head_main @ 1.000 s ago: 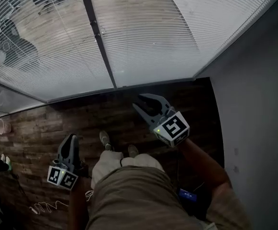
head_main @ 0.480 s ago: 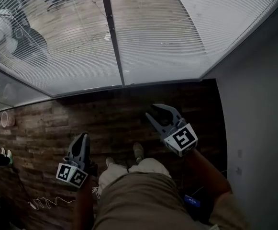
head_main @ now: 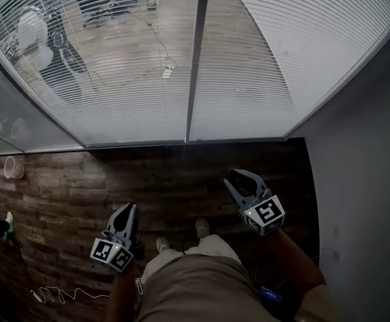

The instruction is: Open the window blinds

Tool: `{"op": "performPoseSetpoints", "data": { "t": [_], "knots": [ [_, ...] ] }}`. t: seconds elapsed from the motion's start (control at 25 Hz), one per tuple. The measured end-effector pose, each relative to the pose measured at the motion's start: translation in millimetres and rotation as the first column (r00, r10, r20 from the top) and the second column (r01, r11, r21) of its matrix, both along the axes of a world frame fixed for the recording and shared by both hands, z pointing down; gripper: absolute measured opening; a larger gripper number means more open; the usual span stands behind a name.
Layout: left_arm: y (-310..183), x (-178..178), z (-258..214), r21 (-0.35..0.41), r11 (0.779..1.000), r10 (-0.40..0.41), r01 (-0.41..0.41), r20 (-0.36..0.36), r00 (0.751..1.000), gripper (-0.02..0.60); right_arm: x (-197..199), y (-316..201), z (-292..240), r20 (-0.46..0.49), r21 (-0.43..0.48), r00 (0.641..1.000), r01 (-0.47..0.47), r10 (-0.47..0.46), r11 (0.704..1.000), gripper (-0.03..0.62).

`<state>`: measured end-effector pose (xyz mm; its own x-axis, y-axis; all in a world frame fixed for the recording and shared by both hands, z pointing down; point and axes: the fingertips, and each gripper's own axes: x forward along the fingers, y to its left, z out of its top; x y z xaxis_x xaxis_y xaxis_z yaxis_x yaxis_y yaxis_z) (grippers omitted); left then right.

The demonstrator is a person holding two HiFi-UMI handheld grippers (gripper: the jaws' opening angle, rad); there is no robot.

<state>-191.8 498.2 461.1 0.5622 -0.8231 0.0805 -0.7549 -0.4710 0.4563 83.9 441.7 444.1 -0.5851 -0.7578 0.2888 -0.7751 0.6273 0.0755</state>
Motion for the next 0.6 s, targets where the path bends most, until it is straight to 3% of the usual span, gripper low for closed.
{"op": "performPoseSetpoints", "data": {
  "t": [0.32, 0.6],
  "knots": [
    [24, -66, 2, -0.007, 1.000, 0.025, -0.026, -0.043, 0.999, 0.014, -61, 31, -23, -0.018, 0.004, 0.998, -0.053, 0.053, 0.999, 0.109],
    [34, -86, 14, -0.027, 0.997, 0.073, -0.074, -0.021, 0.997, 0.014, -80, 74, -10, -0.043, -0.019, 0.997, -0.060, 0.059, 0.998, 0.106]
  ]
}}
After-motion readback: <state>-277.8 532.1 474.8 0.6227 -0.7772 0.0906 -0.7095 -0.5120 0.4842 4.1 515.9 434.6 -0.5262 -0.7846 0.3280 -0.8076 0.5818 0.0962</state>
